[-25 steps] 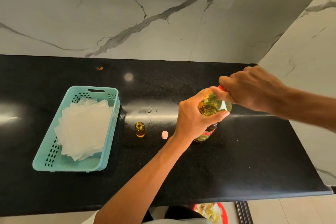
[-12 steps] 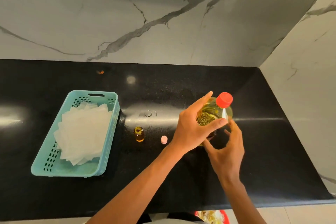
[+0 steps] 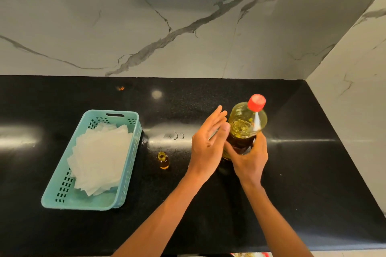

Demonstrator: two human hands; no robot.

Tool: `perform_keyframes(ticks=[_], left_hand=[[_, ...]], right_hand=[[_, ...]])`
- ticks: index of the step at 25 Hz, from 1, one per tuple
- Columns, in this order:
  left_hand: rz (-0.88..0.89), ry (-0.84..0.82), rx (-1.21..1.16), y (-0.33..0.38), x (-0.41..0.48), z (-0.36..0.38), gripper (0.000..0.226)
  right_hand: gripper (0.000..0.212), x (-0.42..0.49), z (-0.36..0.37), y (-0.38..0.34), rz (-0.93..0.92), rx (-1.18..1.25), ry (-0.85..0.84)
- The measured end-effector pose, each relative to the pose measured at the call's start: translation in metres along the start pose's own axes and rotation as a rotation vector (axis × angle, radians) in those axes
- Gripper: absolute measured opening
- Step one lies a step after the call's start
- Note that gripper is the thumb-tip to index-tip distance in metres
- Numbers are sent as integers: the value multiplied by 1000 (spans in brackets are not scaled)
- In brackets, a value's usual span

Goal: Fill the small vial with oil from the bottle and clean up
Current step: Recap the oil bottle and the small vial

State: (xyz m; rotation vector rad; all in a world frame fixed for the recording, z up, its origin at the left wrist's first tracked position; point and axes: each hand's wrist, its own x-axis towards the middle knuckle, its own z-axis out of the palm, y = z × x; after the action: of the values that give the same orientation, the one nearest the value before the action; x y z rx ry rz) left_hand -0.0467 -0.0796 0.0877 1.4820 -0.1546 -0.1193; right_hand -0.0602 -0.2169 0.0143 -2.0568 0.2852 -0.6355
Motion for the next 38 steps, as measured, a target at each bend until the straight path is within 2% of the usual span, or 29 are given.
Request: perform_keyframes(ticks=[3, 7, 9, 12, 16, 18, 19, 20, 22, 24, 27, 30, 34, 36, 38], left_hand=[[-55, 66, -122, -1, 4, -17, 53], [-58, 144, -112, -4, 6, -42, 52], [-17, 186, -44, -6, 3, -57, 39], [86, 272, 181, -11, -8, -86, 26], [112, 436, 366, -32, -35, -116, 31], [55, 454, 337, -47, -50, -123, 41], [41, 441, 323, -53, -57, -125, 45], [30, 421, 317, -59, -62, -125, 50], [-6, 390, 323, -71, -67, -127, 59], [-38, 384, 351, -82, -71, -130, 67], [-82, 367, 338, -92, -73, -134, 72], [-98, 357, 307, -98, -72, -137, 68], [-74, 340, 323, -102, -63, -140, 57], [-70, 328, 319, -105, -60, -142, 51], [-73, 316, 290, -109, -59, -144, 47]], right_hand=[[86, 32, 14, 5, -13, -28, 1], [90, 77, 33, 7, -12, -21, -58], [91, 95, 41, 8, -1, -27, -65], [92, 110, 51, 8, 23, -15, -68], [95, 96, 49, 3, 87, 70, 5], [76, 58, 45, 0, 181, 44, 96], [61, 34, 43, 1, 170, 8, 39], [52, 10, 40, -1, 103, -27, -117], [52, -28, 36, -4, -82, -146, -520], [54, -47, 37, -1, -199, -279, -741], [51, -55, 46, -6, -232, -348, -779], [39, -58, 52, -14, -230, -357, -767], [30, -45, 59, -48, -138, -146, -590], [31, -36, 67, -73, -180, -66, -585], [30, -31, 76, -92, -296, -74, -666]])
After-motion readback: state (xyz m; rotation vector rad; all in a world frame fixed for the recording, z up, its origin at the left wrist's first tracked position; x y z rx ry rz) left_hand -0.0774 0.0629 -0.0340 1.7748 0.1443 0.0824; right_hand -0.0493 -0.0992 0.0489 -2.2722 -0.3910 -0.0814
